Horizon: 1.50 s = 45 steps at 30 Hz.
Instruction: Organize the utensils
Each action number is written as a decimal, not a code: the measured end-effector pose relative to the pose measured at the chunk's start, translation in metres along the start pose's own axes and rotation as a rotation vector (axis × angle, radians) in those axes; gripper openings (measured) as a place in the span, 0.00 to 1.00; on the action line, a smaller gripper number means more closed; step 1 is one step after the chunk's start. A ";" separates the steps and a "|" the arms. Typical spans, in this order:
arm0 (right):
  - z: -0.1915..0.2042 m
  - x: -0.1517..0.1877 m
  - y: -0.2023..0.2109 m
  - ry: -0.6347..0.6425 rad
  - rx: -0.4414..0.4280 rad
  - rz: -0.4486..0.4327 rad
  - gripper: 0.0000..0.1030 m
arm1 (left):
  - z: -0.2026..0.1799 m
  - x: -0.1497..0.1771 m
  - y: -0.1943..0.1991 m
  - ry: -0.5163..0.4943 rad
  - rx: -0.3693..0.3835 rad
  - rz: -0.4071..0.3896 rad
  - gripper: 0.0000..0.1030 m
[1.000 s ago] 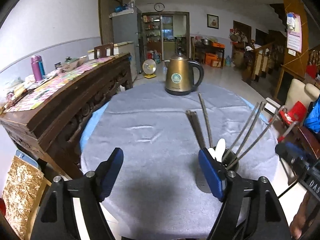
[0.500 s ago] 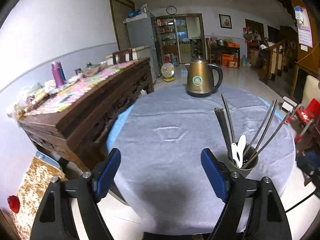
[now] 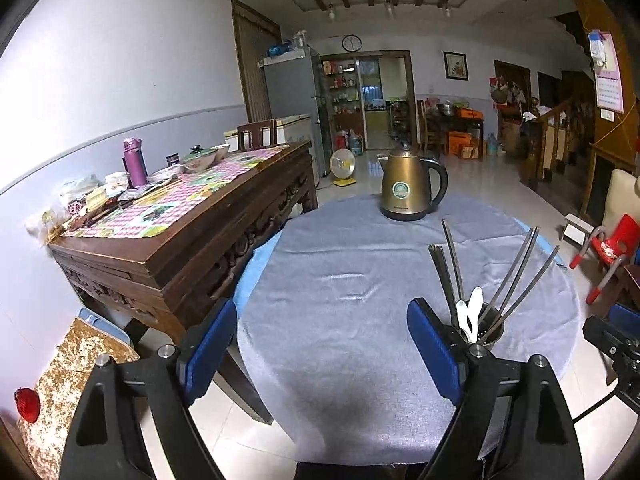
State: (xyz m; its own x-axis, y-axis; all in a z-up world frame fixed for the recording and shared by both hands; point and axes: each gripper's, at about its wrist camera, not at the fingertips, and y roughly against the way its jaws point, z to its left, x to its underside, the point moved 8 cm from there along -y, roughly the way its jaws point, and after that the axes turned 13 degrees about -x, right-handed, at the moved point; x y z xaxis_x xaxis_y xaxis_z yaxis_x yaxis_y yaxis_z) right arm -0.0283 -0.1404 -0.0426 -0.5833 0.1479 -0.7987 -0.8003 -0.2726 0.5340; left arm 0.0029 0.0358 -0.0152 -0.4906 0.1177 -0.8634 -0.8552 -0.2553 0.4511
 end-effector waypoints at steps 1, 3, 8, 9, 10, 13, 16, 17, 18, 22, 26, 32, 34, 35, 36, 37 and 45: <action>0.001 0.000 0.000 -0.001 0.000 0.000 0.61 | 0.001 0.000 0.002 -0.002 -0.002 -0.002 0.85; 0.001 0.001 0.001 -0.008 0.004 0.003 0.61 | 0.002 0.000 0.004 -0.004 -0.005 -0.003 0.85; 0.006 0.005 0.002 -0.037 -0.024 0.010 0.61 | 0.004 0.001 0.009 -0.007 -0.005 0.002 0.85; 0.007 0.006 0.002 -0.039 -0.030 0.012 0.61 | 0.004 0.001 0.010 -0.011 -0.004 0.002 0.85; 0.009 0.007 0.002 -0.039 -0.033 0.012 0.61 | 0.004 0.001 0.011 -0.013 -0.004 0.000 0.85; 0.013 0.010 0.003 -0.039 -0.047 0.013 0.61 | 0.002 0.001 0.015 -0.022 -0.011 -0.009 0.87; 0.018 0.010 0.006 -0.036 -0.058 0.010 0.61 | 0.001 0.001 0.020 -0.025 -0.016 -0.017 0.88; 0.019 0.010 0.008 -0.037 -0.061 0.007 0.61 | 0.001 0.001 0.022 -0.025 -0.016 -0.021 0.89; 0.019 0.010 0.009 -0.040 -0.065 0.005 0.61 | 0.001 0.001 0.023 -0.025 -0.016 -0.024 0.89; 0.021 0.011 0.013 -0.042 -0.056 -0.008 0.62 | 0.002 0.001 0.028 -0.023 -0.021 -0.034 0.90; 0.019 0.012 0.013 -0.052 -0.032 -0.010 0.62 | 0.003 0.003 0.029 -0.021 -0.026 -0.027 0.90; 0.018 0.015 0.012 -0.059 0.002 -0.017 0.62 | 0.008 0.006 0.026 -0.003 -0.038 0.001 0.90; 0.018 0.015 0.015 -0.059 0.014 -0.026 0.62 | 0.008 0.008 0.025 -0.002 -0.037 0.009 0.90; 0.018 0.015 0.015 -0.058 0.019 -0.030 0.62 | 0.008 0.009 0.024 -0.001 -0.037 0.012 0.90; 0.018 0.015 0.015 -0.057 0.022 -0.034 0.62 | 0.008 0.009 0.024 -0.001 -0.036 0.014 0.90; 0.018 0.015 0.016 -0.056 0.026 -0.037 0.62 | 0.008 0.009 0.023 -0.001 -0.036 0.015 0.90; 0.022 0.016 0.014 -0.047 0.028 -0.039 0.62 | 0.009 0.010 0.023 0.007 -0.031 0.019 0.90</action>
State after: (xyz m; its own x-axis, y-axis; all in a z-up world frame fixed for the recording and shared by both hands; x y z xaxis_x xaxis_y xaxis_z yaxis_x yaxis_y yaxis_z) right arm -0.0518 -0.1206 -0.0412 -0.5568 0.2025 -0.8056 -0.8259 -0.2387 0.5108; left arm -0.0228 0.0395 -0.0116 -0.5051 0.1056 -0.8566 -0.8401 -0.2873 0.4600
